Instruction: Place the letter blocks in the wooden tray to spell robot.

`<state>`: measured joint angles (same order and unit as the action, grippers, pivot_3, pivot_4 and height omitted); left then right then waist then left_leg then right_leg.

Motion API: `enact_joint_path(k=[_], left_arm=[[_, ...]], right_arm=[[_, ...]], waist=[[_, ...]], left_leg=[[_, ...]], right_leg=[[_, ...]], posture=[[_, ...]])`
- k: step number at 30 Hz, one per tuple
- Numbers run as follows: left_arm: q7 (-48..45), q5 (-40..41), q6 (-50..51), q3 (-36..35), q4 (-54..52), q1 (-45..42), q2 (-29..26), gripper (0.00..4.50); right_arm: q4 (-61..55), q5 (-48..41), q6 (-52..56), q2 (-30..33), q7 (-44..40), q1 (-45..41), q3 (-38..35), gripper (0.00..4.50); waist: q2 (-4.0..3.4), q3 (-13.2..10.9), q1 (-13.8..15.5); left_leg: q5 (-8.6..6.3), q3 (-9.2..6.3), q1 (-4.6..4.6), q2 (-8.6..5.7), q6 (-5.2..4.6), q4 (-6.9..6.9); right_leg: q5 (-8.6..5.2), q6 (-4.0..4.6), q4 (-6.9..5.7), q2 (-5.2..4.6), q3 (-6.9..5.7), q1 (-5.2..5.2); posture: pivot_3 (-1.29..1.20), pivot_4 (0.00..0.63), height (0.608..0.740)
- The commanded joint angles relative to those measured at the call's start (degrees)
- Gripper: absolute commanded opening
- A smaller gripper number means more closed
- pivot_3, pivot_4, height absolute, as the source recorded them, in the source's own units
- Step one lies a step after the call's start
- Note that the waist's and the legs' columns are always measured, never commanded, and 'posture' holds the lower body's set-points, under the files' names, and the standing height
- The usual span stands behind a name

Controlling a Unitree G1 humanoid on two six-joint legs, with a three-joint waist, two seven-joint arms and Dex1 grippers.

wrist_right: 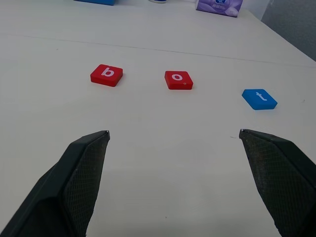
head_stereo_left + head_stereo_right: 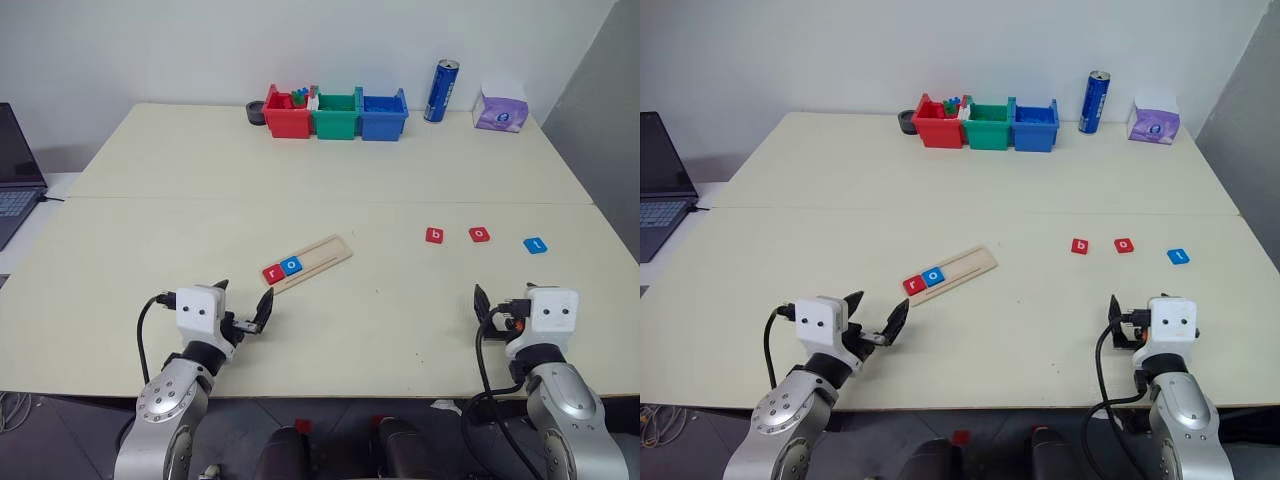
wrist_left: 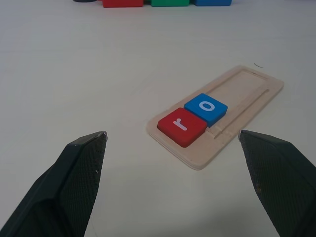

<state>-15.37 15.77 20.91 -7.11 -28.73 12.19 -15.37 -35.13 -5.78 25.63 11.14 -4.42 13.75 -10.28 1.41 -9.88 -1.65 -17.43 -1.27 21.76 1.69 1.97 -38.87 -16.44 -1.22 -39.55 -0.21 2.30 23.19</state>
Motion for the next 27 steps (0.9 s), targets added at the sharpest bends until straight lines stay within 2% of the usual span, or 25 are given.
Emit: enact_joint_path(k=[1, 21, 27], left_arm=[[-0.85, 1.12, -0.23, -0.12, -1.44, -0.09, -0.11, 4.5], [-0.55, 1.13, 1.84, 0.27, -1.35, -2.51, -0.44, 4.5], [-4.39, 1.62, 4.39, -0.42, 1.3, -9.35, -5.84, 4.5]], right_arm=[[-1.36, 0.02, -0.46, -0.11, 0.69, -0.32, -1.79, 4.48], [-0.32, 0.46, -0.39, 1.05, -0.03, -1.21, -1.45, 4.48], [-0.01, -2.03, 3.35, 6.94, -6.76, -6.52, 0.23, 4.48]], waist=[[0.0, 0.0, 0.0], [0.0, 0.0, 0.0], [0.0, 0.0, 0.0]], left_leg=[[0.0, 0.0, 0.0, 0.0, 0.0, 0.0], [0.0, 0.0, 0.01, -0.01, 0.0, 0.02], [0.0, 0.01, -0.01, -0.06, 0.0, 0.01]], right_leg=[[0.0, 0.0, 0.0, 0.0, 0.01, 0.0], [0.0, 0.0, 0.03, 0.0, 0.0, 0.0], [0.01, 0.01, 0.03, 0.07, -0.01, 0.0]], posture=[[0.0, 0.15, 0.74], [0.0, 0.15, 0.74], [0.0, 0.15, 0.74]])
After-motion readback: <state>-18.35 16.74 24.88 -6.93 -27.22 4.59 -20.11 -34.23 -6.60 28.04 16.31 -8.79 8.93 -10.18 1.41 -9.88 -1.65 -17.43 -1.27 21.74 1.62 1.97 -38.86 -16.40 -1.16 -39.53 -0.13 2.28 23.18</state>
